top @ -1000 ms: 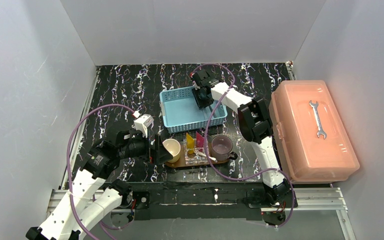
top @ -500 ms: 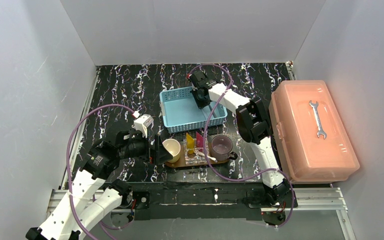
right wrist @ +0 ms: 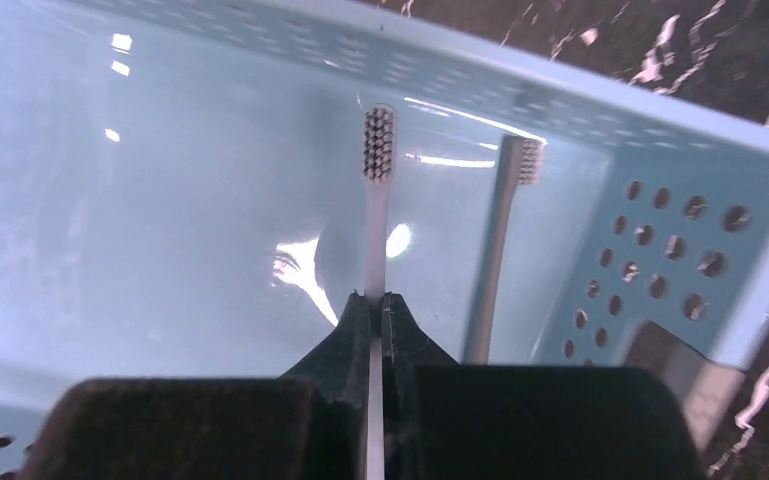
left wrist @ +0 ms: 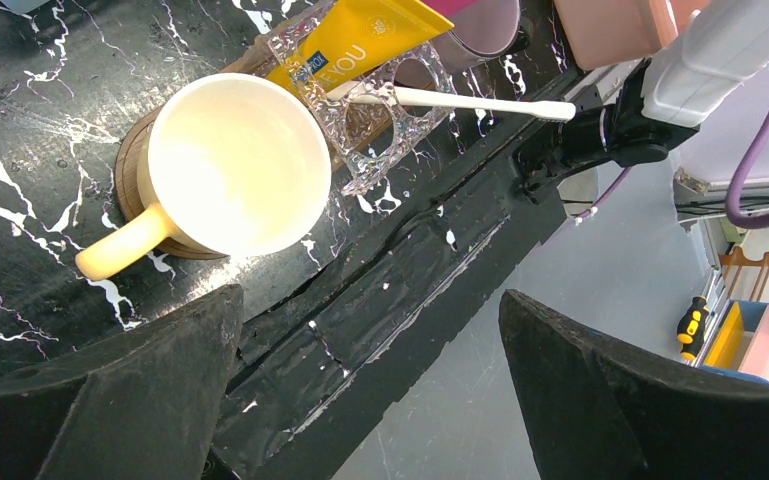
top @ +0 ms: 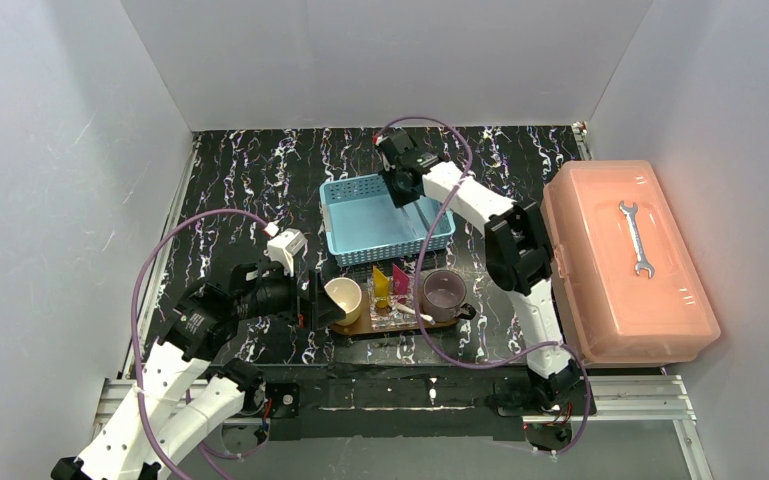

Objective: Prepare toiletry sets of a toothbrush and toothpaste on the tray

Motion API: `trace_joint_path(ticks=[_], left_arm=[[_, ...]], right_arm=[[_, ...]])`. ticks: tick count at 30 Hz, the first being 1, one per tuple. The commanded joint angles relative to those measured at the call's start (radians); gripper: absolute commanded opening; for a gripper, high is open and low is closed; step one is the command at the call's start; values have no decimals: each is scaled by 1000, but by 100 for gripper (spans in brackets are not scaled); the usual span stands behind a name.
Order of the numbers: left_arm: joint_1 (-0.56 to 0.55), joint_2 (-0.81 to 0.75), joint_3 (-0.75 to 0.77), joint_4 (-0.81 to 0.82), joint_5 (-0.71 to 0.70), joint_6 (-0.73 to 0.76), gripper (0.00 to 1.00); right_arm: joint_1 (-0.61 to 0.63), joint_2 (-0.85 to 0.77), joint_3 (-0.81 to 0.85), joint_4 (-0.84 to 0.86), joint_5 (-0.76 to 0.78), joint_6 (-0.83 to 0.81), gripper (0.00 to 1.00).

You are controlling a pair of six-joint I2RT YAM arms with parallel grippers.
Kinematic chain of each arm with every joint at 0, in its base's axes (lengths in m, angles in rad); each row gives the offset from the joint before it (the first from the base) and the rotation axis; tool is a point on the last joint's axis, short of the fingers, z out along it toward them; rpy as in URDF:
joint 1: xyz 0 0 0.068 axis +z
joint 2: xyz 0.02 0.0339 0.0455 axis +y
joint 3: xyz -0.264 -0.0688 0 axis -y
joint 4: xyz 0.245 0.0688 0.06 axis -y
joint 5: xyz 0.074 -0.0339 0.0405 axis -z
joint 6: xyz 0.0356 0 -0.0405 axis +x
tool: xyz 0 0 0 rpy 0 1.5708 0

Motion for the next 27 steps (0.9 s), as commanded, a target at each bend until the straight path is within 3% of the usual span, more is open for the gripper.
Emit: trace_joint_path(ticks=[1, 18, 27], left_arm=[[-2, -8, -1, 4, 0, 15, 99], [-2, 48, 113, 1, -18, 27, 99], [-2, 90, 222, -7, 34, 37, 99]], right_arm=[[10, -146, -12, 44, -10, 2, 1], [32, -424, -58, 54, -42, -9, 1], [33, -617, -148, 5, -262, -2, 1]])
